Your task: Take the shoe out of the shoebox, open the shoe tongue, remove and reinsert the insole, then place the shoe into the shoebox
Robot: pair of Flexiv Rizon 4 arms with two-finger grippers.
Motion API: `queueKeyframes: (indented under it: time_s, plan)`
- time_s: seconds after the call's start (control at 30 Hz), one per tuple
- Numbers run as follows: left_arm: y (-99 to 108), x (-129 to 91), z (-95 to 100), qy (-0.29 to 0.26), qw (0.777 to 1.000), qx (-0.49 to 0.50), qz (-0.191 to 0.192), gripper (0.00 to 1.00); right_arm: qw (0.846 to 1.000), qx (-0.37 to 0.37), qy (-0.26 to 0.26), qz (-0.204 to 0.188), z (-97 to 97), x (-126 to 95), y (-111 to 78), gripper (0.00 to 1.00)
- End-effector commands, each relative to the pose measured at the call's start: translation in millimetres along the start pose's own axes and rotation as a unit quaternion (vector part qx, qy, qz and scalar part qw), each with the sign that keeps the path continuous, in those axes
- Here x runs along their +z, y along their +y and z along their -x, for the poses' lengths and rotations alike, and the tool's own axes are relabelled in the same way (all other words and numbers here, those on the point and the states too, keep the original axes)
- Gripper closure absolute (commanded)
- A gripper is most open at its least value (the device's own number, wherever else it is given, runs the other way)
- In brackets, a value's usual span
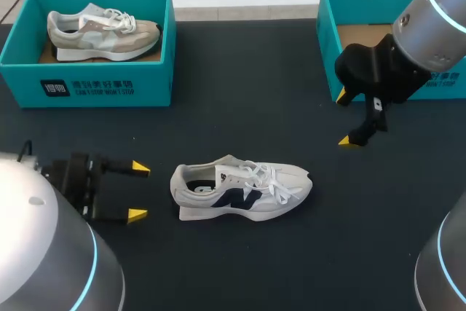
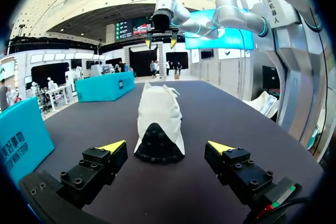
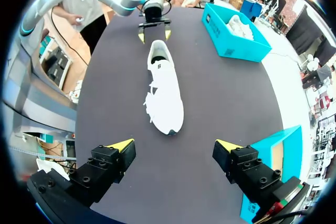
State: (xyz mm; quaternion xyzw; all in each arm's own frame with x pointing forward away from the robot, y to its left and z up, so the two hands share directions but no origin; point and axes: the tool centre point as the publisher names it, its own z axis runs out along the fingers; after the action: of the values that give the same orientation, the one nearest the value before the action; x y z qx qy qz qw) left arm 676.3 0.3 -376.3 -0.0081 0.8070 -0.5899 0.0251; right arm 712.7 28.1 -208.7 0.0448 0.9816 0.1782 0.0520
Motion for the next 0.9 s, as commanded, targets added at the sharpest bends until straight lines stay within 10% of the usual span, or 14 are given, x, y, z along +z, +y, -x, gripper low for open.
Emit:
queueKeyframes:
  time_s: [0.03, 0.9]
  plan:
    - [3, 9, -1.5, -0.002, 1.0, 0.0, -0.001, 0.0, 1.0, 0.0, 0.001, -0.001, 1.0, 2, 1.0, 0.0]
    - [6, 38, -8.4, -0.033, 0.999, 0.004, 0.033, 0.0, 1.0, 0.0, 0.001, -0.001, 1.0, 2, 1.0, 0.0]
